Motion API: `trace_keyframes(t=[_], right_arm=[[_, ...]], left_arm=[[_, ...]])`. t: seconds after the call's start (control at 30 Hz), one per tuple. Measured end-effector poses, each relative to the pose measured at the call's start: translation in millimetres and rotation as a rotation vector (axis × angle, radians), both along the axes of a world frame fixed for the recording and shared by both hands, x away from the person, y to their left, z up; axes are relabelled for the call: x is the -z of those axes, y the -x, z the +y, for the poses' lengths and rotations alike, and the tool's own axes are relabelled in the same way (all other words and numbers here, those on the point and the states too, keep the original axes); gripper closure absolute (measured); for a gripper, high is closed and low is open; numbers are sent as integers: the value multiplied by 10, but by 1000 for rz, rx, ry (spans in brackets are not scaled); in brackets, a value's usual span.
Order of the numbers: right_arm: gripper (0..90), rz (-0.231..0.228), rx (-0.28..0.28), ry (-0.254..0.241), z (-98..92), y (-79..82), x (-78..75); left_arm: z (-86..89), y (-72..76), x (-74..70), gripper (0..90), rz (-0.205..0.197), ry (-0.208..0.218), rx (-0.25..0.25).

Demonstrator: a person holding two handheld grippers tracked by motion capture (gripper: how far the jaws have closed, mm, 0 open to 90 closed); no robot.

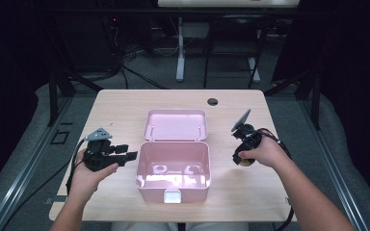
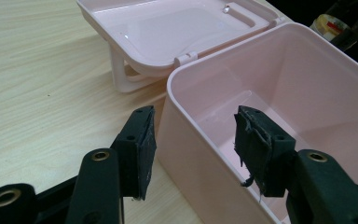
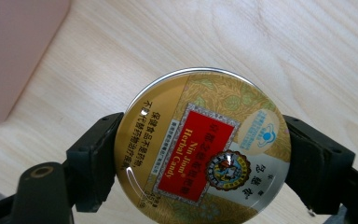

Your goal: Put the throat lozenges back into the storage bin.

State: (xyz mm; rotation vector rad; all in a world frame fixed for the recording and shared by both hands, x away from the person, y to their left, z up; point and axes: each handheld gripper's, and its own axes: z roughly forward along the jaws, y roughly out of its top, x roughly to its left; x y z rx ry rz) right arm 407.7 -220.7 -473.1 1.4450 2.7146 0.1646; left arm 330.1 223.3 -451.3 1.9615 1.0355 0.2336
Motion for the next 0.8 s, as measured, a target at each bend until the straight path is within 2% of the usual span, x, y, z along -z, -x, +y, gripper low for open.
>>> trace_keyframes(t=[0.33,0.6,0.8], right_arm=[[199,-10,-97,0,118,73,-201],[199,9,-155,-5,196,118,-337],[199,-13,-227,8,258,147,-421]], left_arm=[[4,-1,3,477,3,1,-1],[6,-8,12,477,7,4,0],[8,-11,15,477,7,4,1]])
